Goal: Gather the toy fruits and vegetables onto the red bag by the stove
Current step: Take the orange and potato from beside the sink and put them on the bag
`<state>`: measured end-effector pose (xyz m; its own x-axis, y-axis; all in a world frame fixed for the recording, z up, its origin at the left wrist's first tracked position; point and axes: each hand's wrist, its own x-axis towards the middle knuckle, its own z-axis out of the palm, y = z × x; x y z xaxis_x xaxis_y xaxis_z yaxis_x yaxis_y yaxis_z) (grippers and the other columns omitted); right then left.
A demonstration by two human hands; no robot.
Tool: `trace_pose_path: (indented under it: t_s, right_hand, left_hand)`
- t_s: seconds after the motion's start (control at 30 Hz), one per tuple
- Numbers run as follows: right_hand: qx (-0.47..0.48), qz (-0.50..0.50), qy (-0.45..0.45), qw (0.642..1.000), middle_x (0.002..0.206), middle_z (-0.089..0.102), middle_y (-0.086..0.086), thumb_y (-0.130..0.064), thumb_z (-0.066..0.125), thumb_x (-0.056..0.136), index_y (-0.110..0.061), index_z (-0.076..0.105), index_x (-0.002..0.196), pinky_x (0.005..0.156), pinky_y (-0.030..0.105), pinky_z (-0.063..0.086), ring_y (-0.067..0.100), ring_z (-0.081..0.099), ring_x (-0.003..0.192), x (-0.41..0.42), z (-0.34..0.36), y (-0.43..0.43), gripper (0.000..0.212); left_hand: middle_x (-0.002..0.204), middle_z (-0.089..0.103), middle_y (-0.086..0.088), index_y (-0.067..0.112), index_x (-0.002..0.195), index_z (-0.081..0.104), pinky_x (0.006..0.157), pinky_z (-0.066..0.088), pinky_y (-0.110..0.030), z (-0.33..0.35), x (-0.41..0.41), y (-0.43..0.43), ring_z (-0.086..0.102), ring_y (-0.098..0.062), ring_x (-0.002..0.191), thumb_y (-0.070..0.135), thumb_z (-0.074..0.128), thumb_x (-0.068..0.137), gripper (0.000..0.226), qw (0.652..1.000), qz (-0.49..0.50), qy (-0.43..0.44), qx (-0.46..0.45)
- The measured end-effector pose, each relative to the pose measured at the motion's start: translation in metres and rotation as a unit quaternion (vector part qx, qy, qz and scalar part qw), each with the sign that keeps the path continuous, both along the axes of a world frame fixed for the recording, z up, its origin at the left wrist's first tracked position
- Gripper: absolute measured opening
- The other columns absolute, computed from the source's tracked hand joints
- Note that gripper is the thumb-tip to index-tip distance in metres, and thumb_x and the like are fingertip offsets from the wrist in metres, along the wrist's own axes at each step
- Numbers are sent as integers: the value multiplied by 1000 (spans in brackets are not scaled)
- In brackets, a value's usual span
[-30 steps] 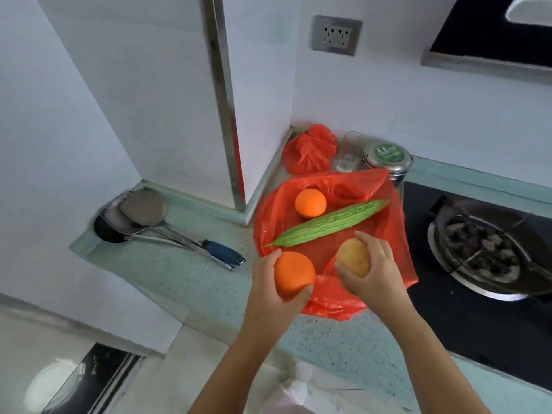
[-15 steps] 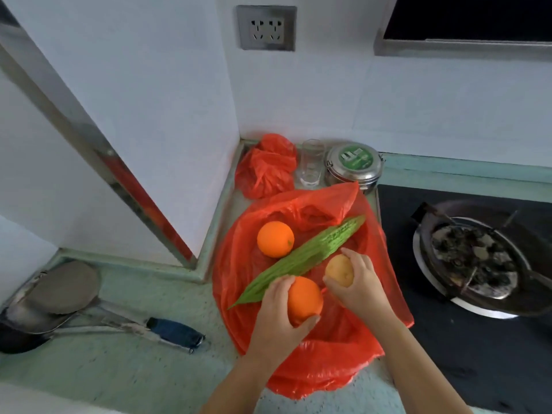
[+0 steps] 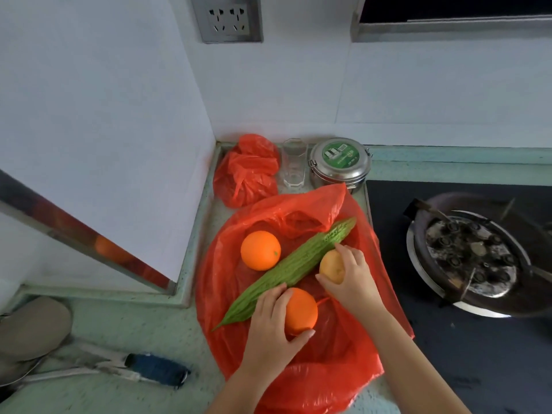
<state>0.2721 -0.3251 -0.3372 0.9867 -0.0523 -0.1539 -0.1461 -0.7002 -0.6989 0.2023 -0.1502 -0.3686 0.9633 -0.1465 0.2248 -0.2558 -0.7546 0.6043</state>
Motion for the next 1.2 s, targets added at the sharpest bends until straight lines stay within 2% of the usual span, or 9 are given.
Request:
trace_pose_path:
  t_s: [0.2,0.47,0.6,0.77,0.9,0.97,1.07,1.2]
  right_hand:
    - [-2,10,-1,1000,143,27,3,-43,70,74,-21,29,140,104,35,33,19,26,131,-7,1,3,81]
    - [-52,8,-62,997,144,28,3,-38,65,80,-20,33,138,99,33,35,22,25,131,-23,19,1,68]
    - [-88,18,-105,990,140,36,5,-33,63,83,-16,41,134,100,36,34,24,29,129,-36,29,-1,58]
    - [-120,22,-175,977,124,55,11,-22,68,78,-9,57,119,94,43,41,32,48,116,-51,42,-4,45]
    - [-149,11,-201,968,119,60,11,-30,60,75,-9,59,115,92,51,44,36,52,113,-68,58,-4,45]
    - [-159,0,-209,965,120,59,12,-25,66,75,-10,59,116,93,55,43,36,51,115,-78,65,-4,45]
    - [-175,-21,-215,961,123,58,10,-23,72,75,-11,58,118,93,56,43,34,49,117,-96,76,-4,47]
    - [-179,-68,-223,956,122,59,7,-36,53,80,-13,58,118,94,51,44,31,50,116,-122,94,-3,45]
  left_hand:
    - [125,52,-5,20,123,43,97,34,-36,-1,-1,5,38,-16,117,56,63,66,70,1000,-17,-11,21]
    - [129,49,-7,18,125,42,99,33,-37,7,-9,8,35,-19,122,55,57,76,64,998,-42,-19,38]
    - [128,51,-9,15,124,45,99,40,-41,19,-12,9,40,-22,122,49,41,89,49,997,-50,-45,46]
    - [124,54,-10,11,119,52,98,42,-40,42,-10,7,44,-24,120,36,47,89,39,992,-61,-100,50]
    - [120,56,-11,10,118,50,97,41,-33,66,-8,-1,45,-21,116,32,49,86,38,992,-39,-122,-5]
    - [118,56,-11,8,119,51,97,39,-27,79,-8,-6,45,-19,115,31,49,86,40,991,-34,-126,-34]
    - [117,57,-13,2,118,54,95,44,-35,94,-7,-11,50,-26,114,29,49,86,42,987,-59,-147,-35]
    - [116,57,-11,5,117,53,92,46,-37,109,-12,-16,51,-25,111,26,51,86,38,977,-121,-175,-24]
